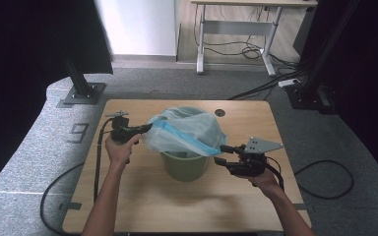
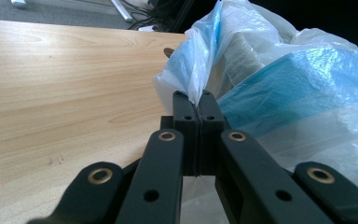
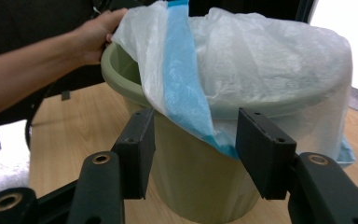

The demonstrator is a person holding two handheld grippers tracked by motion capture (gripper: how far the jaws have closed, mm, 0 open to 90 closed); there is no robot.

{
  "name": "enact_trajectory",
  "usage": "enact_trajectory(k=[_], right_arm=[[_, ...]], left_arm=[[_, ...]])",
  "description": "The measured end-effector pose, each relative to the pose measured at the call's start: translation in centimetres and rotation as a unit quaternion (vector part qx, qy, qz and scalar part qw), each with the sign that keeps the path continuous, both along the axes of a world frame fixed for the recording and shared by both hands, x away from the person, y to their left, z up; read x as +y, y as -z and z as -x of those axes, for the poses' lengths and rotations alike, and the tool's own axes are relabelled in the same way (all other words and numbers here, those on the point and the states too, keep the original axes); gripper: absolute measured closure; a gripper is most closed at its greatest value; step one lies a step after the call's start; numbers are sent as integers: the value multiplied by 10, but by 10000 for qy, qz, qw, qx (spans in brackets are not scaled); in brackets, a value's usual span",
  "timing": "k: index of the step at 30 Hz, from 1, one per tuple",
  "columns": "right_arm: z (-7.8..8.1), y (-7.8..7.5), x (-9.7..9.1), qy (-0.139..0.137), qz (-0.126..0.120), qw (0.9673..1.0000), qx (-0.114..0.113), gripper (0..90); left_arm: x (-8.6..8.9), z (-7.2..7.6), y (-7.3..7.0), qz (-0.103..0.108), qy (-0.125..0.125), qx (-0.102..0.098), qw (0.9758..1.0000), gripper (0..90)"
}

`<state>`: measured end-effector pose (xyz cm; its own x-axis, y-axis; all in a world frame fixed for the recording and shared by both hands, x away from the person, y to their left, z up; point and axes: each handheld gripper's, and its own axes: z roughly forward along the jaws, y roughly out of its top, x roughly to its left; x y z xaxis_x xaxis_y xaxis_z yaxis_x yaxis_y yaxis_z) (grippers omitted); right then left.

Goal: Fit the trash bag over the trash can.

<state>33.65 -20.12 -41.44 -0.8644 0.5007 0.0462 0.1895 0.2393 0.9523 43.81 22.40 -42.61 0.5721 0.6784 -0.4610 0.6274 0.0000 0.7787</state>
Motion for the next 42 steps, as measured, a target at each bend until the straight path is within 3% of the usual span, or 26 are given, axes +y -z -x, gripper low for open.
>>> enact_trajectory(k=[3,6,8,13,21,28,37,39,42], right_arm=[[-2,4,4,67,90,9999,-35,585],[-3,8,6,106,135,9998,-128,803],[-2,10,5,70,128,9998,-167,883],[2,18,3,-134,-71,9998,-160,890],[15,39,7,-573,18,9983,-70,890],[18,50,16,-561,355,9978,-26,890],[13,60,22,-578,401,9974,123,890],[13,62,22,-520,510,9972,148,890],[10,69,21,-414,623,9969,234,890]], left_arm=[[0,0,0,-22,13,0,10000,891],[0,0,0,-36,26,5,10000,891],[0,0,1,-44,18,15,10000,891],[1,2,3,-71,22,25,10000,891],[-1,6,-1,-47,154,5,9999,890],[2,16,-4,-40,247,-25,9997,889],[7,19,0,-22,234,42,9997,889],[7,19,2,-139,206,80,9997,890],[8,17,6,-156,205,151,9996,890]])
